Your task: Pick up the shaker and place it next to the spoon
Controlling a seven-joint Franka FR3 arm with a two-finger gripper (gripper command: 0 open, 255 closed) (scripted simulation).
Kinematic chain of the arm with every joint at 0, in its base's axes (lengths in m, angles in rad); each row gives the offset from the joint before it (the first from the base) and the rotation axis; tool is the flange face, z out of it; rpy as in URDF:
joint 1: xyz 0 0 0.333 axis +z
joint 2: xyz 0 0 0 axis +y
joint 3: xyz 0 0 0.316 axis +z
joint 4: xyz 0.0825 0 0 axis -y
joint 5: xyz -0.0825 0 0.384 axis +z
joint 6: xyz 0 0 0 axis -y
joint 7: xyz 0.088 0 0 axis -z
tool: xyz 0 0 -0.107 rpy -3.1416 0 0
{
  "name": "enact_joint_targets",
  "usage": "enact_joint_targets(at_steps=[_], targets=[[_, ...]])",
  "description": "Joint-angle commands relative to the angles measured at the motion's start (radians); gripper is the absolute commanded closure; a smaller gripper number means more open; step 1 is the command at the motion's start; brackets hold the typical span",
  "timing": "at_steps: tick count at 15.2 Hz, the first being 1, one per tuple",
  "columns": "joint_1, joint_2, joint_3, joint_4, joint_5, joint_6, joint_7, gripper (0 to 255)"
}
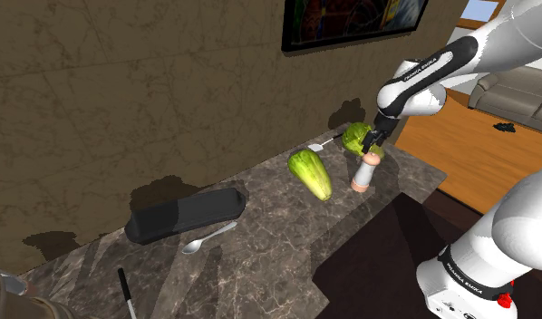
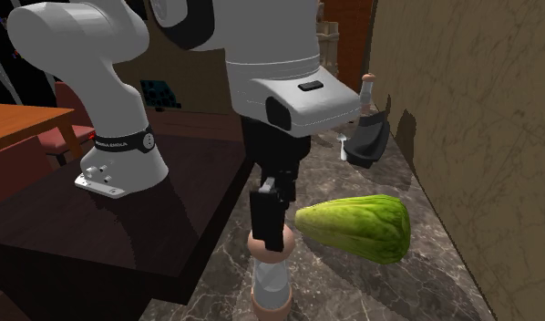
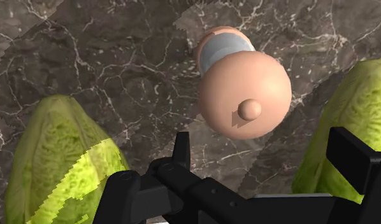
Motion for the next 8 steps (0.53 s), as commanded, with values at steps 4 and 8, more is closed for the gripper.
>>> enact_joint_targets(at_steps=[4, 8], targets=[[0.002, 0.083, 0.007, 0.002, 0.080, 0.072, -0.062, 0], [-0.002, 0.124, 0.018, 0.003, 0.125, 0.105, -0.094, 0]])
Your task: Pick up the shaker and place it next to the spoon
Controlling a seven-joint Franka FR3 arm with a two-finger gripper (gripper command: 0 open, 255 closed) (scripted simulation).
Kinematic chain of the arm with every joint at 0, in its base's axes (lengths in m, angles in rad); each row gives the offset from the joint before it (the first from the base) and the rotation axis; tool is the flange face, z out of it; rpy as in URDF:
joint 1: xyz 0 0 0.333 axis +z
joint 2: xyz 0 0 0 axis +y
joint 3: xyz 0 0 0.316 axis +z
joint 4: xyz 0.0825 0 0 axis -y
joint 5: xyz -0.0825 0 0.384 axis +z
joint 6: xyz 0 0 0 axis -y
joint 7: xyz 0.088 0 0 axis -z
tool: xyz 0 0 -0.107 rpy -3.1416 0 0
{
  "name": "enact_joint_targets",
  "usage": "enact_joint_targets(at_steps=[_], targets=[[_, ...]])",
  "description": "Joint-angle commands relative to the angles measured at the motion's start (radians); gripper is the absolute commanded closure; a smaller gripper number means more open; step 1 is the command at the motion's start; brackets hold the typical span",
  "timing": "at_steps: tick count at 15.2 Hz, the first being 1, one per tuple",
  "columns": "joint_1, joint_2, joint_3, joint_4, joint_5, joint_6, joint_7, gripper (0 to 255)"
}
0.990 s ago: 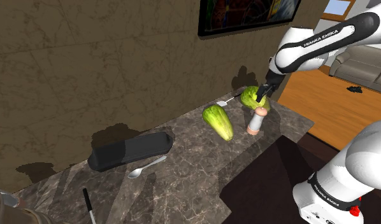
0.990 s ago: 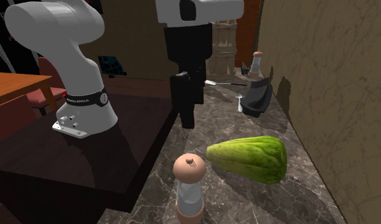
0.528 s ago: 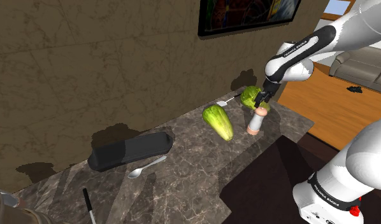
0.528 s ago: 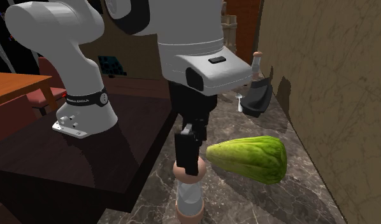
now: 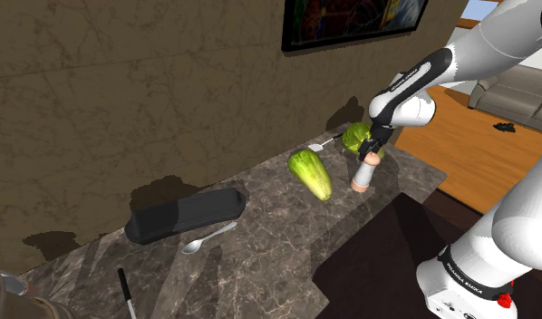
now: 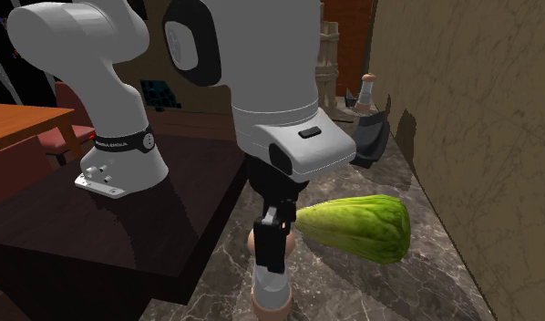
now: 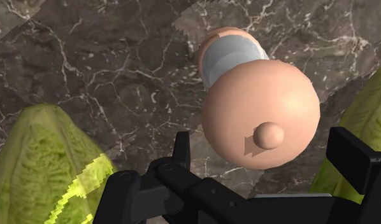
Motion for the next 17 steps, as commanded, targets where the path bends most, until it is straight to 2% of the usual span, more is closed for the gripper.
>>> enact_joint_targets(at_steps=[1, 6, 7, 16, 17], targets=[[-0.001, 0.006, 0.002, 0.001, 0.007, 0.005, -0.005, 0], [-0.001, 0.006, 0.002, 0.001, 0.007, 0.004, -0.005, 0], [-0.001, 0.006, 0.002, 0.001, 0.007, 0.004, -0.005, 255], [-0.001, 0.006, 0.002, 0.001, 0.007, 0.004, -0.005, 255], [0.001, -0.009, -0.003, 0.001, -0.011, -0.009, 0.008, 255]])
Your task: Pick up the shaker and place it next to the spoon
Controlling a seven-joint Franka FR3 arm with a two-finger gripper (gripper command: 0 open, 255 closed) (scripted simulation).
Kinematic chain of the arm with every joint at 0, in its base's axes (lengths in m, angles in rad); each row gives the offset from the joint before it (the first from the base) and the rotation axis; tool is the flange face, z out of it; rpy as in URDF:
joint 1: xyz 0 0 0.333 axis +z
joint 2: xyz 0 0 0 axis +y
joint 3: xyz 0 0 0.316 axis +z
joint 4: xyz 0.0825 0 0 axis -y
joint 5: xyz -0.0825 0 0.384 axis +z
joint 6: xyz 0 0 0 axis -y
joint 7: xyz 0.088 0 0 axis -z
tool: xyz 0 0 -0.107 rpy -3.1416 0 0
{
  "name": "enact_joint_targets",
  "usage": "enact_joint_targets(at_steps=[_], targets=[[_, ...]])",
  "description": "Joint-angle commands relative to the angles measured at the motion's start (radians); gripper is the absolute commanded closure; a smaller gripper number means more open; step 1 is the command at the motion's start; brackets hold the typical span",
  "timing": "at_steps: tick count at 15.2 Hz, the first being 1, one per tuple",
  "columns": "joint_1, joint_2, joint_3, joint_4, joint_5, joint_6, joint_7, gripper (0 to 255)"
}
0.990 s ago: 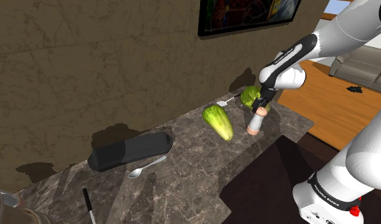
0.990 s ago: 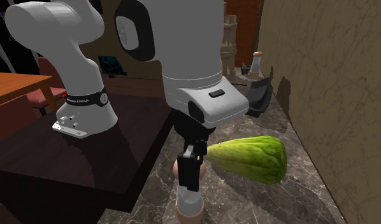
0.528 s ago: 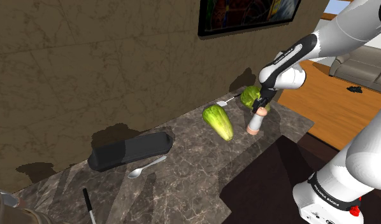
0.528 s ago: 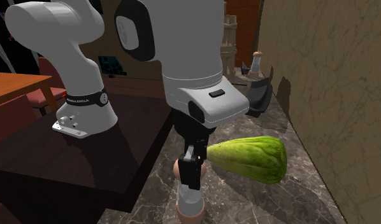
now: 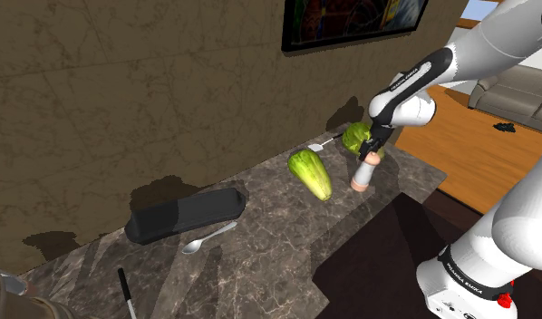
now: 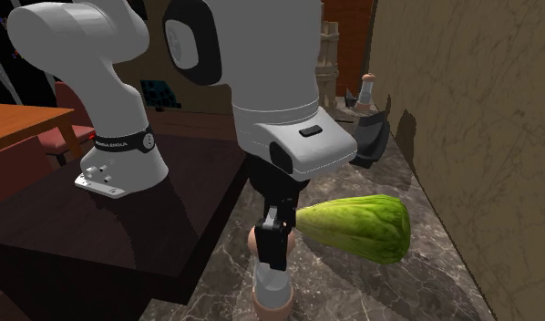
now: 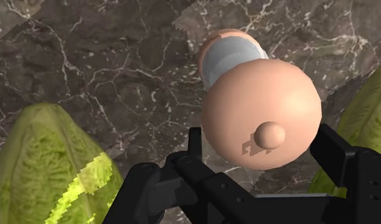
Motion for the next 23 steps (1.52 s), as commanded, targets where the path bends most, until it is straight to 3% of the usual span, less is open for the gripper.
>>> enact_joint_targets(at_steps=[1, 11, 23], targets=[[0.002, -0.022, -0.007, 0.000, -0.025, -0.020, 0.017, 255], [-0.001, -0.161, -0.020, 0.020, -0.155, -0.162, 0.115, 255], [-0.016, -0.293, -0.002, 0.078, -0.233, -0.341, 0.178, 255]])
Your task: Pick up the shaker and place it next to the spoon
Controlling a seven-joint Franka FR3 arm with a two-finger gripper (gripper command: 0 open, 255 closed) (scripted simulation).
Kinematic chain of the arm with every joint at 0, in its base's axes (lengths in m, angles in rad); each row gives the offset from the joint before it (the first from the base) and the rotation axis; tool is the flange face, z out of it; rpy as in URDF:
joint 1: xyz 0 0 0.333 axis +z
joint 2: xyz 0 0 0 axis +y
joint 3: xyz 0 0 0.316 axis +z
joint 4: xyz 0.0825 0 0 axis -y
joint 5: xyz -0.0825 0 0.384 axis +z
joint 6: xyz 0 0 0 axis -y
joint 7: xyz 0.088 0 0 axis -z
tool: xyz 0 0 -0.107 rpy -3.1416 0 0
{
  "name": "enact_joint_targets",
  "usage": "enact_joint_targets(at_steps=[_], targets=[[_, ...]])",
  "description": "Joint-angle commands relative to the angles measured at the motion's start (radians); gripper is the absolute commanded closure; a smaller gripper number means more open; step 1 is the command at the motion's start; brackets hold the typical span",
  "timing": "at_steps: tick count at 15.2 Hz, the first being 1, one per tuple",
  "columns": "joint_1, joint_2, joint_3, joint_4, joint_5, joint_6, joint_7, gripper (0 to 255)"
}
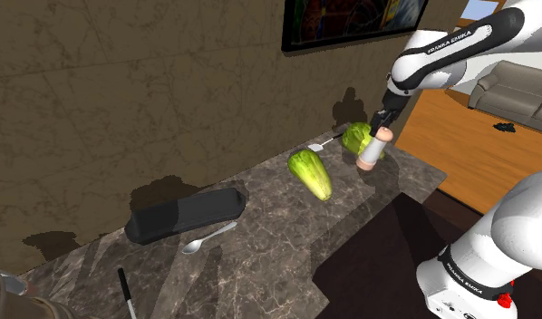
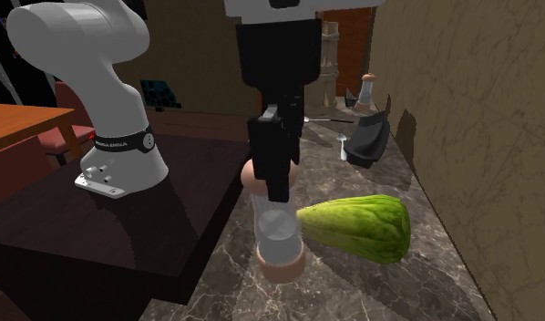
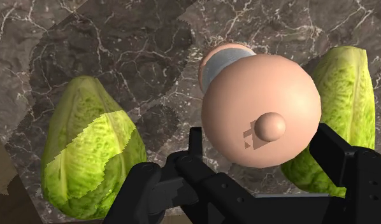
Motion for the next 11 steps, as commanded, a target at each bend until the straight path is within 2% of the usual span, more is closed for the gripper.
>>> enact_joint_targets(at_steps=[1, 11], targets=[[-0.001, -0.018, 0.005, 0.012, -0.008, -0.030, 0.009, 255], [-0.008, -0.094, 0.024, 0.087, -0.033, -0.176, 0.034, 255]])
